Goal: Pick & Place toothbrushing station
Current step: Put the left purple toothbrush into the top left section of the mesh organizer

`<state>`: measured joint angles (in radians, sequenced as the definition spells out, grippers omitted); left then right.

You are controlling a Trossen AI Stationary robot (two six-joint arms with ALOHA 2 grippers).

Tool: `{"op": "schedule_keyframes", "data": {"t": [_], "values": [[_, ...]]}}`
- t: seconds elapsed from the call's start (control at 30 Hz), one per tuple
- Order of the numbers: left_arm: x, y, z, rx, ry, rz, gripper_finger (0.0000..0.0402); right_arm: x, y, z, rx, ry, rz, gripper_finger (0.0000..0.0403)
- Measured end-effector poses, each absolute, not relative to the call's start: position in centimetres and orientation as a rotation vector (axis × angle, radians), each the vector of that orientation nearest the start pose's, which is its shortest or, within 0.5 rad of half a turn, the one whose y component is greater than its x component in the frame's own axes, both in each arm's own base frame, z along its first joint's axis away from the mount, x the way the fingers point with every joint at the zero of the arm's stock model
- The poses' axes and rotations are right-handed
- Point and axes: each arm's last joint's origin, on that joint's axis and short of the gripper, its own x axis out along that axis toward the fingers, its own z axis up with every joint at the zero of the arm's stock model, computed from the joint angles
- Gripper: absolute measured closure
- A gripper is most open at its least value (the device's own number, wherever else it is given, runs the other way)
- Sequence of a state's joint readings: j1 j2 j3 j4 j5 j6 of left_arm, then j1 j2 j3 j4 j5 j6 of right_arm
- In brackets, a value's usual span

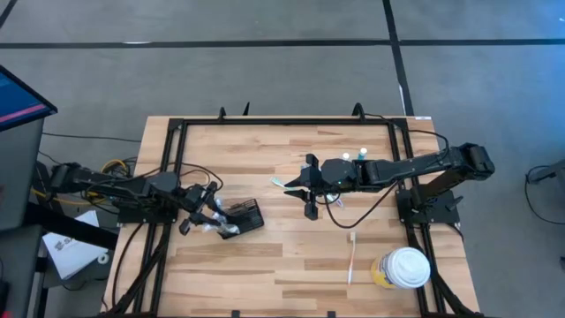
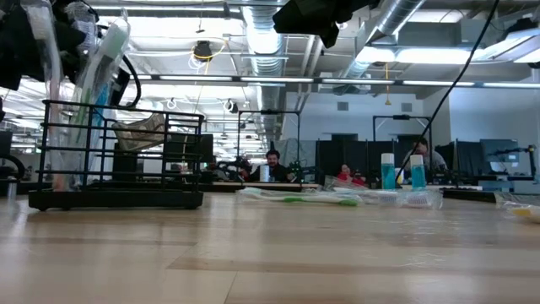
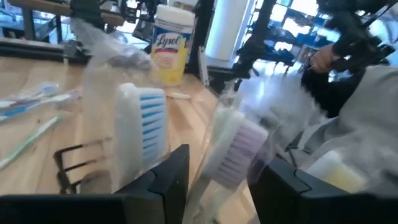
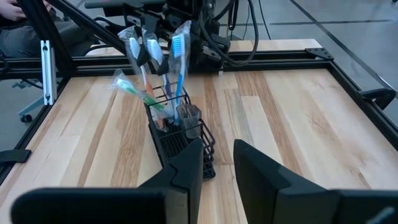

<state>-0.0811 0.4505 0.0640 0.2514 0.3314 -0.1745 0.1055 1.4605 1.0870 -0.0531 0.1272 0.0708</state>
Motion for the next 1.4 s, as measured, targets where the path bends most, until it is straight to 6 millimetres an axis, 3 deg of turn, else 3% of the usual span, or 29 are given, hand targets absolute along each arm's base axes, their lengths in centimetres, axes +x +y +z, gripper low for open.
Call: {"op": "schedule_keyframes", "data": {"t": [0.3,0.5,0.8,1.1,1.4], "values": [[12.7,-1.9,17.1,-0.165,0.125,-0.379,0.0188,32.7,3.1,29.2,0.020,0.422,-0.037,0.0321],[12.7,-2.0,17.3,-0.165,0.112,-0.397,0.0180,32.7,3.3,29.2,0.019,0.422,-0.032,0.0321],[12.5,-2.2,17.4,-0.162,0.102,-0.502,0.0229,32.7,3.3,29.2,0.019,0.423,-0.030,0.0321],[12.9,-2.1,16.1,-0.178,0.204,-0.435,0.0274,32.7,3.3,29.2,0.019,0.423,-0.030,0.0321],[13.0,-2.2,16.6,-0.169,0.152,-0.478,0.0324,32.7,3.3,29.2,0.019,0.423,-0.031,0.0321]]}}
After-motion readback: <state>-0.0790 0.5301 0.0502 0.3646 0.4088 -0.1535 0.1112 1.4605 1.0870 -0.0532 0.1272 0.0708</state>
